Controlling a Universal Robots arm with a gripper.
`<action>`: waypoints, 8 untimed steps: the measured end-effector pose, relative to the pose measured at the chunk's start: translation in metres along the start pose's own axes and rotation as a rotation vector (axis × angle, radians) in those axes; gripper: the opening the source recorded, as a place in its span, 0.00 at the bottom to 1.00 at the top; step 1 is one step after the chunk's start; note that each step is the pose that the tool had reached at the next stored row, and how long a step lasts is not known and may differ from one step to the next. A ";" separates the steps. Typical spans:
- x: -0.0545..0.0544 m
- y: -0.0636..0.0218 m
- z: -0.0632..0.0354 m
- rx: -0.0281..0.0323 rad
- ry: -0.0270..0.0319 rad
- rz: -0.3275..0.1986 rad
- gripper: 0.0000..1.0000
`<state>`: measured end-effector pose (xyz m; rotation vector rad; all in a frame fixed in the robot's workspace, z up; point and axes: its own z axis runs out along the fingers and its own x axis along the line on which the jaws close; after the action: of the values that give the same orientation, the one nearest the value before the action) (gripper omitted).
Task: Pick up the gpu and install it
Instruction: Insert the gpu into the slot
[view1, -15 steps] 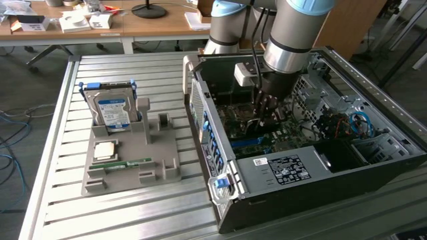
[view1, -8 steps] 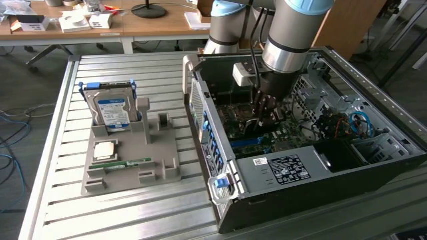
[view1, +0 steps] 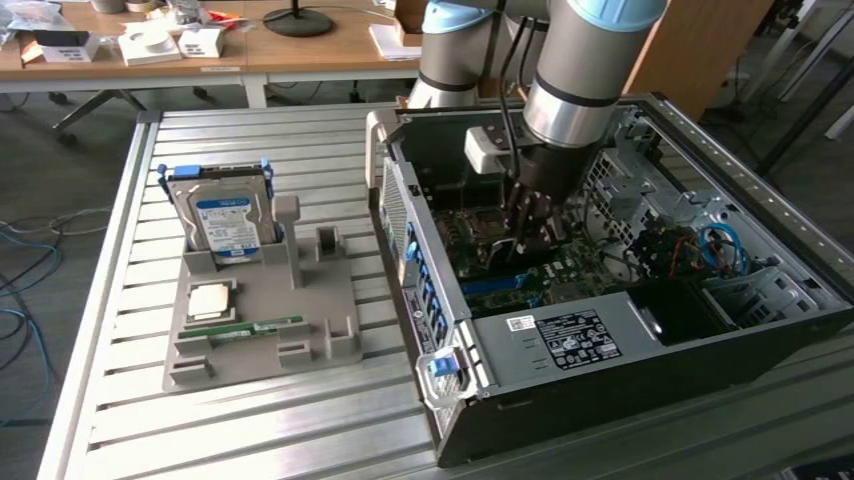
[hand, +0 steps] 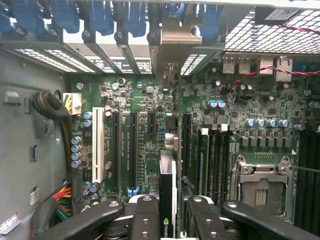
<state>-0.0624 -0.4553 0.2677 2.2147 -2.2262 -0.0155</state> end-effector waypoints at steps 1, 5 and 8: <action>0.000 0.0001 0.0004 0.0000 0.0002 0.000 0.27; 0.000 0.0008 0.0006 0.0000 0.0003 0.000 0.27; 0.000 0.0019 0.0007 0.0001 0.0000 0.000 0.27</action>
<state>-0.0642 -0.4553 0.2670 2.2147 -2.2263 -0.0154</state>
